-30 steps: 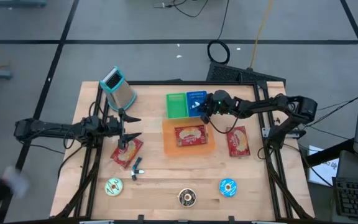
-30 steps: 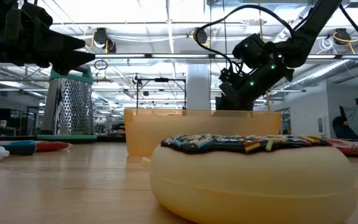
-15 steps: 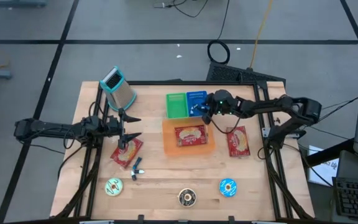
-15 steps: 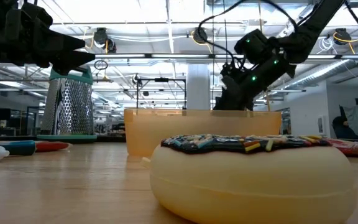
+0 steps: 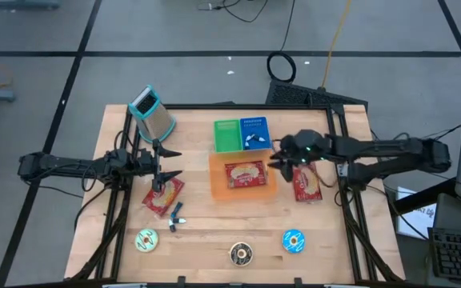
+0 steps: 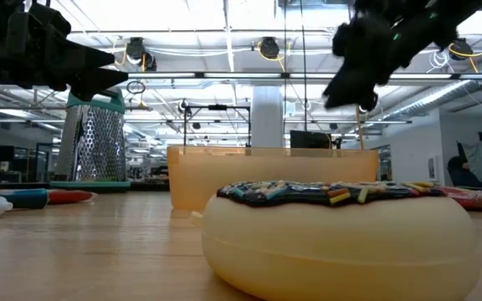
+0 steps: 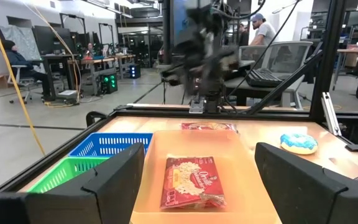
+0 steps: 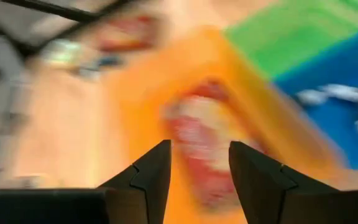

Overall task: Pick & Place Food Item
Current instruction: Put the right red popcorn bag into the orange bin

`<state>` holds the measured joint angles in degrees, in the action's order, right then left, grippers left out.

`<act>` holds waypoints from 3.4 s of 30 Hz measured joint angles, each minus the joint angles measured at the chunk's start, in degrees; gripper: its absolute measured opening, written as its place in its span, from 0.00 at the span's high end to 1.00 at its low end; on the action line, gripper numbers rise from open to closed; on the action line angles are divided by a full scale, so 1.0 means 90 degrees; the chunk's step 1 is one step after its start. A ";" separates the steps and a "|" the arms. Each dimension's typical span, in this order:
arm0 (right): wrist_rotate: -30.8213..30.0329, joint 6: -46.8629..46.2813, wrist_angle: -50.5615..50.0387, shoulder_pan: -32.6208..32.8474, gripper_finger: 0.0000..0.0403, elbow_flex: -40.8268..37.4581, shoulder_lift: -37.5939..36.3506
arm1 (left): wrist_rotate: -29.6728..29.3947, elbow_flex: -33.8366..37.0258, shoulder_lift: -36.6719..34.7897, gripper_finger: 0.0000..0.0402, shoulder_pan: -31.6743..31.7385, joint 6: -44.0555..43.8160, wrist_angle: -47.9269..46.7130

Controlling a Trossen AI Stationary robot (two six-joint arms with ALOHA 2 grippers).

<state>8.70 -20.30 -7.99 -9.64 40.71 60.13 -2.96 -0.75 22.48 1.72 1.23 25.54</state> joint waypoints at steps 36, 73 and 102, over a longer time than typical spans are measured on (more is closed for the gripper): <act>-0.2961 -0.2288 -0.3547 0.2029 0.64 -0.0864 -0.0652 | 0.0000 0.0000 0.0000 0.24 0.0001 0.0000 -0.0001; -0.2722 -0.0873 -0.1033 0.0941 0.92 -0.2847 -0.0668 | 0.0000 0.0000 0.0002 0.24 0.0001 0.0000 -0.0001; -0.3480 0.0589 0.0410 0.0941 1.00 -0.2281 -0.1788 | 0.0000 0.0000 0.0002 0.24 0.0002 0.0000 0.0000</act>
<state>-22.62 -14.99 -4.30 -1.17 20.18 44.04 -2.96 -0.75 22.50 1.74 1.23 25.54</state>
